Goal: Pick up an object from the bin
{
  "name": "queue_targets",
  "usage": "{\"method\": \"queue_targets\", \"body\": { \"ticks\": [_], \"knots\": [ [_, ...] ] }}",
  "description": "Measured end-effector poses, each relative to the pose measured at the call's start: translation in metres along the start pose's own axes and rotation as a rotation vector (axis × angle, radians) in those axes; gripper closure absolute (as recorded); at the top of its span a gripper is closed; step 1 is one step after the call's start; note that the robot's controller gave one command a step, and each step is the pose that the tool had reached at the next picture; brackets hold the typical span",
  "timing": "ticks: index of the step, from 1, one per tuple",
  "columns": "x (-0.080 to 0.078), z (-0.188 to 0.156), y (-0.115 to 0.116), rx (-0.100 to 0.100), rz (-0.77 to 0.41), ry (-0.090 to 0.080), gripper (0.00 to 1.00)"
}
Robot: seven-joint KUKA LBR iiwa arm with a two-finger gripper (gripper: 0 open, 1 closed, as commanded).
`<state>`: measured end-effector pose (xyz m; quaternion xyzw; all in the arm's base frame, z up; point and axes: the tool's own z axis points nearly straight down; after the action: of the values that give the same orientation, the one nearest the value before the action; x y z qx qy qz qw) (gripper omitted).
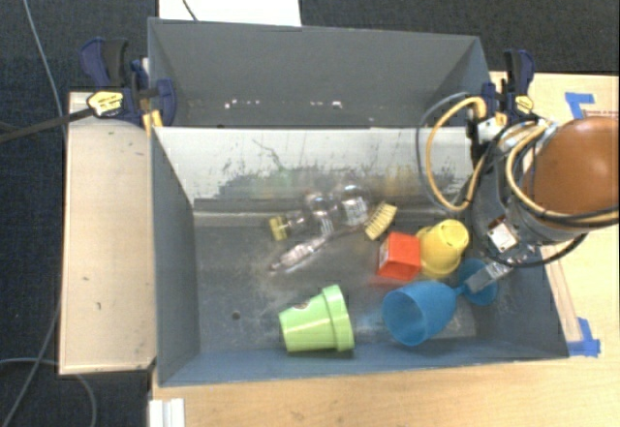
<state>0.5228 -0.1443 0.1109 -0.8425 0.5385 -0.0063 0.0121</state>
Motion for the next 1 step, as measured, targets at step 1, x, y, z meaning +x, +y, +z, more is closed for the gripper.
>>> {"method": "queue_targets", "body": {
  "ticks": [1],
  "knots": [
    [-0.0103,0.0097,0.0019,0.000,-0.003,-0.002,1.00]
  ]
}}
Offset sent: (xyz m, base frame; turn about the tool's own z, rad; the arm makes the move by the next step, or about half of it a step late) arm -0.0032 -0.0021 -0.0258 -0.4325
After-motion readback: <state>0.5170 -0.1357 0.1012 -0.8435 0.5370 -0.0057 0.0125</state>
